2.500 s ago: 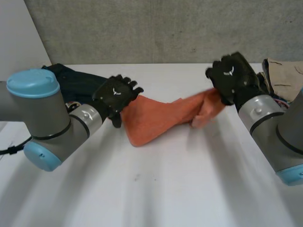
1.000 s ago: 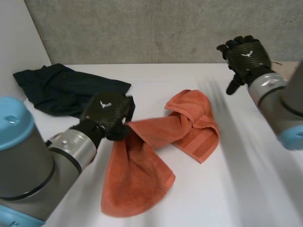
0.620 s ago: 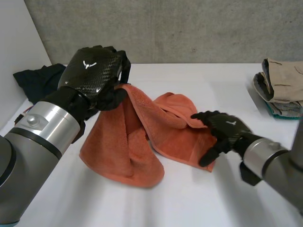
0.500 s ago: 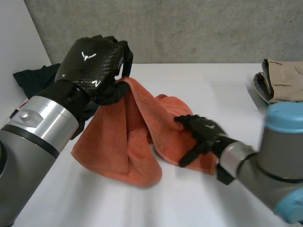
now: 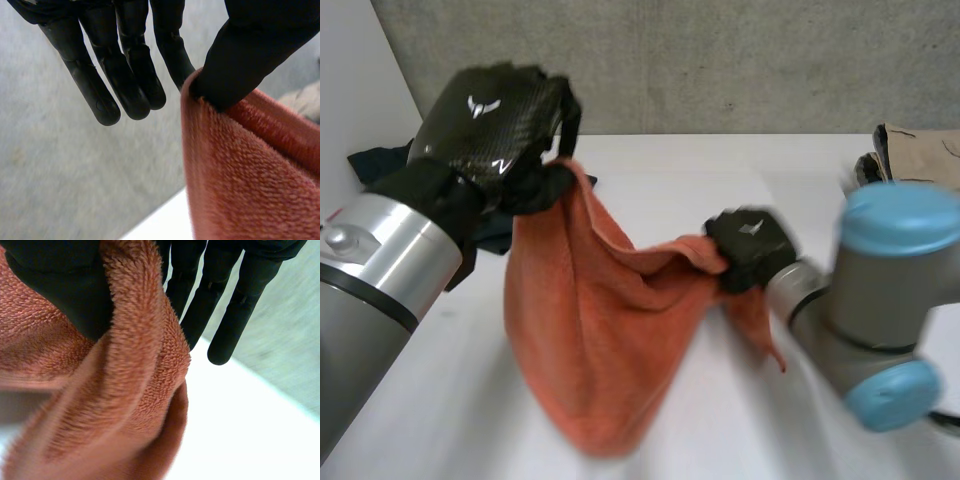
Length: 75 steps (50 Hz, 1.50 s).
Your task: Fold the laundry.
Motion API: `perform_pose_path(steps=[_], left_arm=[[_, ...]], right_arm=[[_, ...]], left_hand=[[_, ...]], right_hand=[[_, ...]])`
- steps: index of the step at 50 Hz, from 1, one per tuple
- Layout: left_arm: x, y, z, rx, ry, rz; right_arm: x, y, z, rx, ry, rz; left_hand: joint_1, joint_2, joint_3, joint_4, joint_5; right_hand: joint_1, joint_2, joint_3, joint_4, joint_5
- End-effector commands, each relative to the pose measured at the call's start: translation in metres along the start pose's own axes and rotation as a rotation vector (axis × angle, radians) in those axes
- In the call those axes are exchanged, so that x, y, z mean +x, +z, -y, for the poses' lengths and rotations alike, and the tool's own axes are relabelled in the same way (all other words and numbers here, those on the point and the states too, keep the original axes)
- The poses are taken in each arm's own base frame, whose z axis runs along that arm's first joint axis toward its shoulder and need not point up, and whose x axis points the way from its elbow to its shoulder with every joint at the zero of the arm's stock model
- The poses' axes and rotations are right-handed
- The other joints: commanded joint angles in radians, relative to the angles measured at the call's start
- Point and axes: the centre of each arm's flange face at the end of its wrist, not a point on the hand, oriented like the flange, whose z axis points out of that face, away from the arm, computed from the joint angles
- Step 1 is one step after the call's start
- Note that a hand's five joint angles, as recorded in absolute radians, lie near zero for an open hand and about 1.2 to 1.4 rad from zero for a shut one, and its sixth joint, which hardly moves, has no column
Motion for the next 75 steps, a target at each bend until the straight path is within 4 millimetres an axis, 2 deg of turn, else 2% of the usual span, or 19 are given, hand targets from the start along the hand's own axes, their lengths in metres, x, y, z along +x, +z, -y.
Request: perform_pose_path(steps=[1,4,8,11,15,17,18,22,23,28,30,32,35,41,50,54,59,67,75], left_arm=[[-0.028,0.002,-0.063,-0.218,0.118,0.069],[-0.023,0.005,-0.095,-0.317,0.133,0.037],[-0.016,0.015,-0.127,-0.403,0.122,0.003],[-0.017,0.028,-0.134,-0.402,0.117,-0.001],[-0.023,0.063,-0.127,-0.314,0.129,0.024],[-0.028,0.078,-0.113,-0.248,0.141,0.046],[-0.034,0.098,-0.092,-0.154,0.160,0.069],[-0.052,0.125,-0.046,0.008,0.188,0.156],[-0.062,0.133,-0.022,0.085,0.200,0.220],[-0.079,0.139,0.029,0.278,0.207,0.352],[-0.079,0.132,0.050,0.354,0.209,0.366],[-0.077,0.121,0.057,0.364,0.208,0.363],[-0.071,0.111,0.043,0.309,0.206,0.343],[-0.040,0.082,-0.029,0.075,0.191,0.224],[0.000,0.040,-0.152,-0.274,0.166,0.091],[0.010,0.029,-0.175,-0.344,0.161,0.057],[0.011,0.018,-0.181,-0.377,0.156,0.050],[0.011,0.012,-0.160,-0.324,0.153,0.048],[0.011,0.012,-0.138,-0.256,0.148,0.029]], right_arm=[[0.046,-0.047,0.056,0.054,-0.427,-0.095],[0.050,-0.057,0.072,0.042,-0.423,-0.083],[0.051,-0.055,0.071,-0.009,-0.404,-0.031],[0.046,-0.032,0.055,-0.059,-0.390,0.031],[0.048,-0.007,0.053,-0.054,-0.385,0.039],[0.050,0.001,0.055,-0.038,-0.397,0.032],[0.052,0.006,0.058,-0.026,-0.401,0.023],[0.071,0.031,0.097,0.155,-0.417,-0.077],[0.077,0.036,0.121,0.276,-0.429,-0.131],[0.093,0.032,0.184,0.668,-0.459,-0.303],[0.096,0.030,0.190,0.732,-0.458,-0.331],[0.093,0.029,0.186,0.750,-0.460,-0.322],[0.084,0.028,0.175,0.719,-0.451,-0.254],[0.071,0.031,0.131,0.534,-0.395,-0.133],[0.043,0.046,0.020,0.122,-0.273,0.048],[0.033,0.038,-0.004,0.016,-0.251,0.096],[0.030,0.025,-0.015,-0.098,-0.206,0.136],[0.030,0.011,-0.022,-0.219,-0.110,0.142],[0.059,0.005,-0.031,-0.277,0.011,0.000]], left_hand=[[0.245,0.201,0.203,0.197,0.246],[0.245,0.201,0.203,0.197,0.246],[0.245,0.201,0.203,0.197,0.246],[0.245,0.201,0.203,0.197,0.246],[0.245,0.201,0.203,0.197,0.246],[0.245,0.201,0.203,0.197,0.246],[0.245,0.201,0.203,0.197,0.246],[0.245,0.201,0.203,0.197,0.246],[0.245,0.201,0.203,0.197,0.246],[0.245,0.201,0.203,0.197,0.246],[0.245,0.201,0.203,0.197,0.246],[0.245,0.201,0.203,0.197,0.246],[0.245,0.201,0.203,0.197,0.246],[0.245,0.201,0.203,0.197,0.246],[0.245,0.201,0.203,0.197,0.246],[0.245,0.201,0.203,0.197,0.246],[0.245,0.201,0.203,0.197,0.246],[0.245,0.201,0.203,0.197,0.246],[0.245,0.201,0.203,0.197,0.246]], right_hand=[[0.293,0.223,0.222,0.202,0.250],[0.293,0.223,0.222,0.202,0.250],[0.293,0.223,0.222,0.202,0.250],[0.293,0.223,0.222,0.202,0.250],[0.293,0.223,0.222,0.202,0.250],[0.148,0.078,0.077,0.057,0.105],[0.124,0.054,0.053,0.033,0.081],[0.129,0.060,0.059,0.038,0.087],[0.153,0.083,0.082,0.062,0.110],[0.168,0.098,0.097,0.076,0.125],[0.168,0.098,0.097,0.076,0.125],[0.165,0.095,0.094,0.074,0.122],[0.162,0.092,0.091,0.071,0.119],[0.138,0.069,0.068,0.047,0.096],[0.127,0.057,0.056,0.035,0.084],[0.059,-0.011,-0.011,-0.032,0.016],[-0.157,-0.227,-0.228,-0.249,-0.200],[-0.390,-0.460,-0.461,-0.481,-0.433],[-0.422,-0.492,-0.493,-0.514,-0.465]])
